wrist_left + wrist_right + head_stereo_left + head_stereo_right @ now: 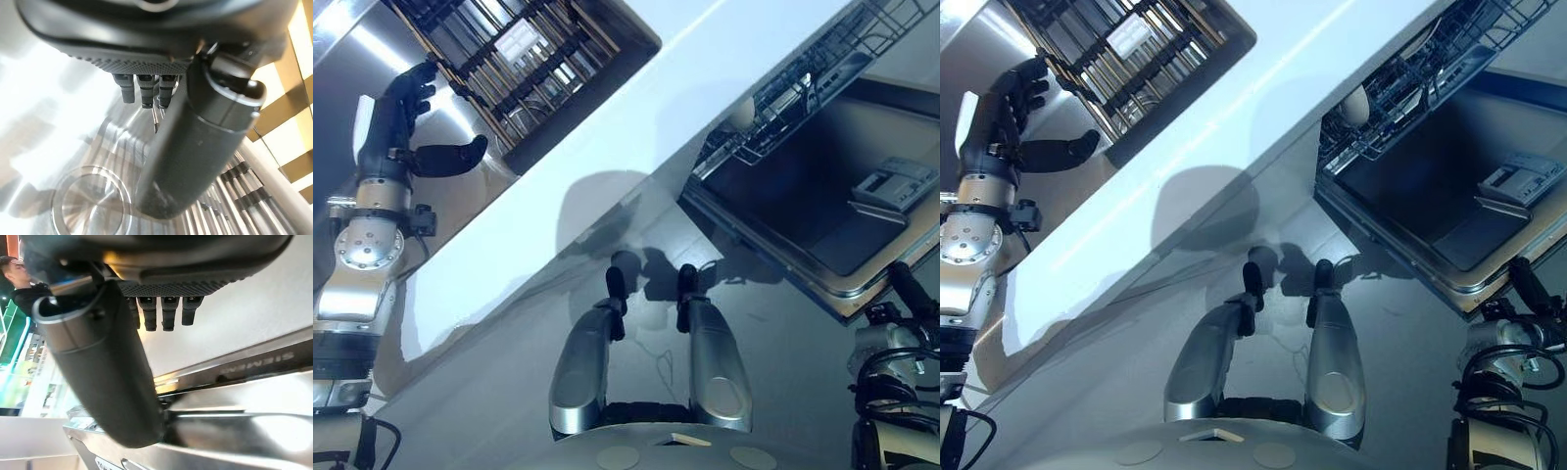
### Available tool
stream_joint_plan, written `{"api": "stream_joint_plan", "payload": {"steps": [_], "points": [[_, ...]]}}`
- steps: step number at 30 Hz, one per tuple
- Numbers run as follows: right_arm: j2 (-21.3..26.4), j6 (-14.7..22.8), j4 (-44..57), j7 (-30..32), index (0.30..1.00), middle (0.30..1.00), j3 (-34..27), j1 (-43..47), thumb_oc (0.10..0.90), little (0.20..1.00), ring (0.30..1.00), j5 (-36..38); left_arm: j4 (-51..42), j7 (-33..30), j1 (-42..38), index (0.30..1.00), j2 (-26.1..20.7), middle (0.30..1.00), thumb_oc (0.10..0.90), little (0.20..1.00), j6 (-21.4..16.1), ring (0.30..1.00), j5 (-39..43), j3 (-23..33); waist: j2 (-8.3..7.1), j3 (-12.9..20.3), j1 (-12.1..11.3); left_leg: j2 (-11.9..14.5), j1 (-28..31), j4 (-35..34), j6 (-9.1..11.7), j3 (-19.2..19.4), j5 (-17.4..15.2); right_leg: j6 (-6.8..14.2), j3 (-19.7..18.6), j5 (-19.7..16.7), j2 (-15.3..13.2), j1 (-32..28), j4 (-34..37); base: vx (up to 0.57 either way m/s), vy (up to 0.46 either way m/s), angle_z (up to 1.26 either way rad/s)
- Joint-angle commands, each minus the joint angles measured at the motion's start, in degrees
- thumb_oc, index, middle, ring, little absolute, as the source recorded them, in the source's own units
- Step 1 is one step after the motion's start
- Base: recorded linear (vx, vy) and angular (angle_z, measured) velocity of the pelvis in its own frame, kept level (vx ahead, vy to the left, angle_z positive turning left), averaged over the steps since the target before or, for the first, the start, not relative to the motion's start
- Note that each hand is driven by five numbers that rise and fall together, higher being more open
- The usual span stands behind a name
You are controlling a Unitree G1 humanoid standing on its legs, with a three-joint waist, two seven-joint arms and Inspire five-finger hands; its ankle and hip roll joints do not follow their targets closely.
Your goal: Pick up plates and place into dishwasher.
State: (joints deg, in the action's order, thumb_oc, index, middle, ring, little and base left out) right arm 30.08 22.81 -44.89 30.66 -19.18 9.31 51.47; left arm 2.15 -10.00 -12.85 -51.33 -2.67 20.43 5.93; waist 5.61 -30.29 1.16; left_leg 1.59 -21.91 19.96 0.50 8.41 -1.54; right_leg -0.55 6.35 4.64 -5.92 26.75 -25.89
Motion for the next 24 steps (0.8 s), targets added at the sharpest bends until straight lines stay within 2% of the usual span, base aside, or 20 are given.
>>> {"api": "stream_joint_plan", "payload": {"steps": [1, 6, 9, 11, 13, 14, 17, 20, 24], "points": [[5.42, 4.92, -0.94, 1.97, 0.900, 0.900, -0.76, -0.13, 0.800, 0.900, 0.900, 3.86, -2.37, -3.51, -7.36, 0.900, 3.15, 0.900, 0.800, 0.900, -5.96, 0.900, -1.01, 0.44, 0.06, 0.50, 2.69, -3.15, -5.45, 7.38, -1.31, 0.62, -6.14, -0.10, 4.07, 7.03, 2.57, 1.09, -5.87, -0.03, 0.043, 0.00], [6.83, 5.92, -2.18, 0.69, 0.900, 0.900, -1.70, 1.46, 0.800, 0.900, 0.900, 7.14, -2.66, -4.03, -8.20, 0.900, 4.04, 0.900, 0.800, 0.900, -5.09, 0.900, -0.74, -1.08, 1.34, 0.50, 3.01, -3.87, -7.10, 7.51, -1.11, 0.81, -5.79, 0.07, 3.03, 7.08, 2.17, 3.83, -7.30, -0.03, 0.059, -0.07], [7.18, 5.73, -2.67, -4.42, 0.900, 0.900, -1.92, 2.03, 0.800, 0.900, 0.900, 11.62, -2.83, -4.14, -8.35, 0.900, 4.38, 0.900, 0.800, 0.900, -5.12, 0.900, -0.38, -1.24, 2.03, 0.50, 3.11, -4.29, -6.99, 6.68, -0.93, 1.02, -5.27, 0.15, 2.35, 6.99, 2.11, 4.27, -7.23, -0.01, 0.077, -0.06], [7.54, 3.80, -3.41, -10.48, 0.900, 0.900, -1.74, 2.30, 0.800, 0.900, 0.900, 16.34, -2.63, -3.78, -8.18, 0.900, 4.08, 0.900, 0.800, 0.900, -5.56, 0.900, 0.15, -0.97, 2.43, 0.50, 3.09, -4.44, -6.72, 5.99, -0.81, 1.16, -4.90, 0.21, 1.97, 6.79, 1.98, 4.32, -6.87, 0.00, 0.057, -0.04], [7.26, -0.24, -4.21, -18.68, 0.900, 0.900, -0.84, 2.57, 0.800, 0.900, 0.900, 20.87, -3.01, -3.37, -8.17, 0.900, 3.69, 0.900, 0.800, 0.900, -5.59, 0.900, 0.37, -0.46, 2.70, 0.50, 2.80, -4.70, -6.68, 5.35, -0.71, 1.04, -4.49, 0.24, 1.71, 6.39, 1.93, 4.52, -6.42, -0.03, 0.014, -0.05], [7.27, -1.21, -4.24, -20.18, 0.900, 0.900, -0.63, 2.68, 0.800, 0.900, 0.900, 21.76, -3.12, -3.37, -8.24, 0.900, 3.57, 0.900, 0.800, 0.900, -5.57, 0.900, 0.42, -0.29, 2.74, 0.50, 2.73, -4.70, -6.92, 5.05, -0.77, 1.08, -3.97, 0.16, 1.73, 5.81, 1.96, 4.79, -6.05, -0.04, -0.006, -0.02], [7.41, -7.64, -5.70, -30.79, 0.900, 0.900, 1.47, 3.18, 0.800, 0.900, 0.900, 25.28, -2.71, -2.53, -8.86, 0.900, 2.93, 0.900, 0.800, 0.900, -5.81, 0.900, 0.05, 0.16, 2.53, 0.50, 2.24, -4.96, -7.05, 4.71, -0.76, 0.61, -3.81, 0.22, 1.73, 5.32, 1.84, 4.93, -5.48, -0.02, -0.034, -0.01], [7.51, -14.41, -6.34, -44.33, 0.900, 0.900, 3.97, 3.79, 0.800, 0.900, 0.900, 25.88, -2.84, -1.80, -9.51, 0.900, 1.68, 0.900, 0.800, 0.900, -5.48, 0.900, 0.28, 0.10, 2.09, 0.50, 1.65, -5.00, -7.19, 5.28, -0.59, -0.02, -4.34, 0.22, 1.96, 5.63, 1.65, 4.68, -5.65, -0.01, -0.067, -0.01], [6.44, -18.51, -0.19, -60.52, 0.900, 0.900, 8.68, 3.25, 0.800, 0.900, 0.900, 22.80, -2.82, -0.57, -9.04, 0.900, 1.01, 0.900, 0.800, 0.900, -6.03, 0.900, -0.36, 0.51, 0.97, 0.50, 0.79, -4.65, -7.17, 5.42, -0.43, -0.52, -4.29, 0.25, 3.48, 5.23, 1.24, 3.89, -5.10, 0.01, -0.091, 0.02]]}}
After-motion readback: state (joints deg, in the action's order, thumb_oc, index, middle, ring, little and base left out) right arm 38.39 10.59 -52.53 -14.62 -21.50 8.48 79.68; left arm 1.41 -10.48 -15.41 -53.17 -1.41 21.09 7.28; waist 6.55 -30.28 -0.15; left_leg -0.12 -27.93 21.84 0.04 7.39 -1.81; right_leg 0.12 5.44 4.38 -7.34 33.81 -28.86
